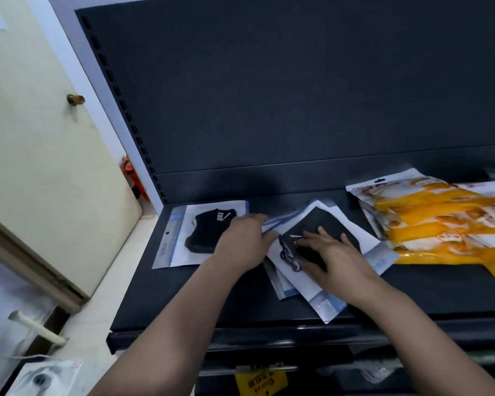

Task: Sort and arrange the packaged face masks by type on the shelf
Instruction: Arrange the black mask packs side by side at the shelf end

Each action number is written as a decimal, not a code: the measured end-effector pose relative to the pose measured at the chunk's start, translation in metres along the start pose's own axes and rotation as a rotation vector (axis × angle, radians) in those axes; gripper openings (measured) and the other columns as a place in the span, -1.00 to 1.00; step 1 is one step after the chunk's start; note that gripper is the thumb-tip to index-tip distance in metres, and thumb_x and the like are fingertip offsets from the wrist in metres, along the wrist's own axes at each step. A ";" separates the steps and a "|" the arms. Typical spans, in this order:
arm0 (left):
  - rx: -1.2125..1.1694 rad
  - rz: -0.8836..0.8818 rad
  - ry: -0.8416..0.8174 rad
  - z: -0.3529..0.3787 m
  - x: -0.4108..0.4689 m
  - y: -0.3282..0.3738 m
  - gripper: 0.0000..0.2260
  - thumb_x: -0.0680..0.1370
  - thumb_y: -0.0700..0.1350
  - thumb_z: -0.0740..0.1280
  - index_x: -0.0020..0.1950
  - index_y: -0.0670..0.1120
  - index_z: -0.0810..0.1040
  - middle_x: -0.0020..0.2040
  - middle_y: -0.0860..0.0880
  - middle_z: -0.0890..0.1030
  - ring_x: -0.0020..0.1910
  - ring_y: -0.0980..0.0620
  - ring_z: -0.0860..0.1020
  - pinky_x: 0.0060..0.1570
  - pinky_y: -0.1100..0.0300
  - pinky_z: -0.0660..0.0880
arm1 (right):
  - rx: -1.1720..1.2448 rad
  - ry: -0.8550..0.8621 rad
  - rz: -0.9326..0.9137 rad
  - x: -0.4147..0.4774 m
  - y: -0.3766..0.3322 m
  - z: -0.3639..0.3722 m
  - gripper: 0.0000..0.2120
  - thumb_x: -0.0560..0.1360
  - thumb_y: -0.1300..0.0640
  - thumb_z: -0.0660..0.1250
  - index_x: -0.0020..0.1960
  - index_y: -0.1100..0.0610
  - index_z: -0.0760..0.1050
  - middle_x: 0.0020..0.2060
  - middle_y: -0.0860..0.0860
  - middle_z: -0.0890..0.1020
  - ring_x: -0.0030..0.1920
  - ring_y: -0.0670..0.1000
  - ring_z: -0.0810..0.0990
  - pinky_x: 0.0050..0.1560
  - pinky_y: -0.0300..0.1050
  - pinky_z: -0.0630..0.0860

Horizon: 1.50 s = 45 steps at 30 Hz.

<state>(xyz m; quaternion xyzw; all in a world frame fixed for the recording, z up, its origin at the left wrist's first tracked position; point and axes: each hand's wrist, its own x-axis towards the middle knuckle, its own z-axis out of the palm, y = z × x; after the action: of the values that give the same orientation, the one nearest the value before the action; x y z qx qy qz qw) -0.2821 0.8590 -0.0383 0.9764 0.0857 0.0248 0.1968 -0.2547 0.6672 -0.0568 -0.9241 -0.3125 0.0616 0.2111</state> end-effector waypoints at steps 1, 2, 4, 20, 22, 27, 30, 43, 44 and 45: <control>0.008 0.003 -0.031 0.005 0.004 0.007 -0.61 0.59 0.12 0.24 0.30 -0.08 0.47 0.22 -0.13 0.53 0.27 -0.15 0.43 0.17 0.02 0.42 | 0.014 0.002 -0.018 -0.001 0.002 -0.001 -0.55 0.54 -0.06 0.24 0.41 -0.09 0.30 0.48 -0.11 0.22 0.51 -0.08 0.04 0.47 -0.01 -0.06; 0.026 -0.009 -0.061 0.010 0.008 0.014 -0.61 0.57 0.17 0.25 0.24 -0.08 0.48 0.19 -0.12 0.55 0.24 -0.15 0.44 0.13 0.01 0.43 | 0.024 0.012 -0.024 -0.003 0.004 -0.001 -0.55 0.53 -0.08 0.25 0.41 -0.10 0.31 0.48 -0.10 0.23 0.51 -0.08 0.05 0.47 -0.04 -0.04; 0.085 -0.045 -0.105 0.017 0.013 0.023 -0.51 0.50 0.29 0.27 0.21 -0.06 0.48 0.20 -0.08 0.55 0.25 -0.14 0.42 0.12 -0.02 0.43 | 0.008 0.059 0.003 -0.006 0.009 0.001 -0.54 0.53 -0.11 0.24 0.41 -0.10 0.31 0.47 -0.04 0.26 0.50 -0.04 0.09 0.46 -0.08 0.03; -0.298 -0.278 -0.079 0.013 -0.009 0.036 -0.55 0.43 0.08 0.46 0.24 -0.07 0.50 0.00 -0.02 0.63 0.04 -0.02 0.59 0.03 0.14 0.50 | -0.185 0.138 0.208 0.007 0.009 -0.011 -0.63 0.55 -0.12 0.12 0.27 -0.01 0.44 0.20 0.02 0.38 0.22 0.06 0.34 0.19 -0.03 0.36; -0.348 -0.268 0.001 0.004 -0.007 0.029 -0.74 0.50 -0.07 0.41 0.18 -0.03 0.59 -0.10 0.02 0.60 0.04 -0.03 0.60 0.02 0.17 0.48 | -0.145 0.154 0.104 0.002 0.008 -0.010 -0.63 0.56 -0.11 0.13 0.33 -0.08 0.39 0.28 -0.03 0.38 0.29 0.05 0.30 0.26 -0.01 0.30; -0.111 -0.219 0.088 -0.031 0.006 -0.013 -0.63 0.52 -0.24 0.19 0.13 0.11 0.65 0.06 0.03 0.66 0.09 -0.06 0.59 0.01 0.15 0.49 | -0.033 0.112 -0.130 0.004 -0.001 -0.012 -0.71 0.57 -0.03 0.18 0.28 -0.14 0.45 0.41 -0.11 0.32 0.49 0.00 0.10 0.45 0.09 0.08; 0.077 -0.206 0.165 -0.051 0.012 -0.038 -0.59 0.53 -0.28 0.16 0.21 0.07 0.62 0.20 -0.06 0.61 0.16 -0.10 0.56 0.06 0.14 0.45 | 0.017 0.031 -0.238 0.007 -0.017 -0.011 -0.69 0.55 -0.02 0.22 0.29 -0.13 0.45 0.41 -0.10 0.34 0.48 -0.05 0.15 0.46 0.08 0.11; 0.182 -0.287 -0.248 -0.022 -0.067 -0.084 -0.34 0.53 0.33 0.13 0.56 0.23 -0.04 0.59 -0.01 0.02 0.55 -0.20 0.00 0.43 -0.23 0.15 | -0.160 0.091 -0.215 0.034 -0.074 0.034 -0.73 0.52 -0.08 0.21 0.20 -0.12 0.50 0.21 -0.16 0.48 0.27 -0.05 0.36 0.15 -0.07 0.26; 0.178 -0.274 -0.249 -0.020 -0.070 -0.087 -0.30 0.52 0.35 0.13 0.57 0.22 -0.09 0.60 0.01 -0.06 0.56 -0.18 -0.08 0.45 -0.24 0.07 | -0.162 0.077 -0.191 0.037 -0.074 0.035 -0.71 0.52 -0.08 0.21 0.23 -0.13 0.48 0.25 -0.17 0.46 0.31 -0.06 0.35 0.22 -0.06 0.26; 0.187 -0.256 -0.240 -0.018 -0.069 -0.090 -0.29 0.51 0.36 0.12 0.57 0.21 -0.11 0.60 0.02 -0.10 0.57 -0.17 -0.12 0.46 -0.25 0.03 | -0.162 0.064 -0.173 0.039 -0.074 0.036 -0.69 0.53 -0.07 0.20 0.25 -0.13 0.45 0.28 -0.17 0.45 0.33 -0.08 0.34 0.28 -0.05 0.24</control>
<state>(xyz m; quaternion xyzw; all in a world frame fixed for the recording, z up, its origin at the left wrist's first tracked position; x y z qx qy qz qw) -0.3660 0.9354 -0.0581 0.9675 0.1869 -0.1250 0.1157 -0.2732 0.7569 -0.0568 -0.9093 -0.3879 -0.0118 0.1500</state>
